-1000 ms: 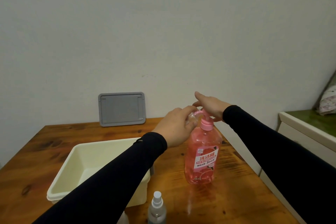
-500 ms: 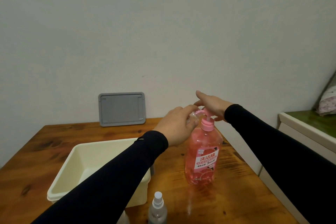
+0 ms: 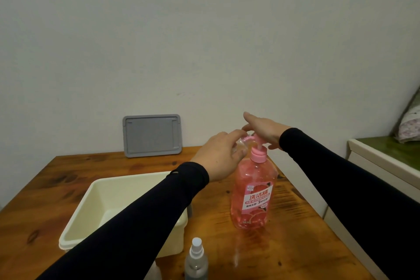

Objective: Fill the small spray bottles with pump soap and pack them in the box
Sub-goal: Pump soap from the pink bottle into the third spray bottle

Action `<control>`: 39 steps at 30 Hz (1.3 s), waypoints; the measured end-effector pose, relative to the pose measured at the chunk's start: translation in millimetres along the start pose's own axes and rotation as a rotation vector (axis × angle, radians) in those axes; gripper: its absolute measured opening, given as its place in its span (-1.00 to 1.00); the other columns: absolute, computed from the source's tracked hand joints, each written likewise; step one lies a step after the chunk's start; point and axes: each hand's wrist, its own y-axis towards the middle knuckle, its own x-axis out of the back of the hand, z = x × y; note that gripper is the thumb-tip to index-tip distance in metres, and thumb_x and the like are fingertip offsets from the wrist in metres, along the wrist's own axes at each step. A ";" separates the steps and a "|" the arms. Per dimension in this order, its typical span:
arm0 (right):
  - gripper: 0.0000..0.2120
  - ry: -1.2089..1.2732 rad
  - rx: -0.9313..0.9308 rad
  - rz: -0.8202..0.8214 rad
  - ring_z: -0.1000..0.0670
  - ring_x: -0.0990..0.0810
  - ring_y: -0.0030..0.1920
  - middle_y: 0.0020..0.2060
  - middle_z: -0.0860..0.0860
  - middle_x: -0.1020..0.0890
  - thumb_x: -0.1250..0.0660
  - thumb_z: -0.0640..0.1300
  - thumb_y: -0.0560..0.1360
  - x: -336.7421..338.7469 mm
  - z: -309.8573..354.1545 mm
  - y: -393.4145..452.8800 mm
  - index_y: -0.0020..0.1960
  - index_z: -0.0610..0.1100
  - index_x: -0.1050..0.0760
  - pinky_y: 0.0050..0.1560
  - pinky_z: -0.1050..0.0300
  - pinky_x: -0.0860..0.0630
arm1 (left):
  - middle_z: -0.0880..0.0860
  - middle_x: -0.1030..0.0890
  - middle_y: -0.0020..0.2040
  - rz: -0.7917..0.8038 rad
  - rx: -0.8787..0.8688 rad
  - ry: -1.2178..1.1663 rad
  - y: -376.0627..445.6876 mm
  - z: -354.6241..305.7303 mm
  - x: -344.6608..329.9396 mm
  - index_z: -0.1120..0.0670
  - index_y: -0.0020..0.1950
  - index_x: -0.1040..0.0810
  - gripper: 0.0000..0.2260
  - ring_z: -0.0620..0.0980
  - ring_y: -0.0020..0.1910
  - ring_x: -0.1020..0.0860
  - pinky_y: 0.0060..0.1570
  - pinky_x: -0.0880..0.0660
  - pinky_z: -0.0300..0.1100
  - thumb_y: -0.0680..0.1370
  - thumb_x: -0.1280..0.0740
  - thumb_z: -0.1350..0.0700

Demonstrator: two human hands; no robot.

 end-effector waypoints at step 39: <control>-0.39 0.001 0.000 -0.034 -0.07 -0.44 0.08 0.28 -0.13 -0.48 0.10 0.24 0.58 -11.7 -11.9 1.8 0.33 -0.14 -0.42 0.09 0.00 -0.33 | 0.03 -0.53 0.10 0.007 -0.018 0.002 -5.4 5.7 -7.1 -0.14 0.43 -0.27 -0.60 -0.04 0.02 -0.49 -0.07 -0.37 -0.21 0.60 -0.20 -0.04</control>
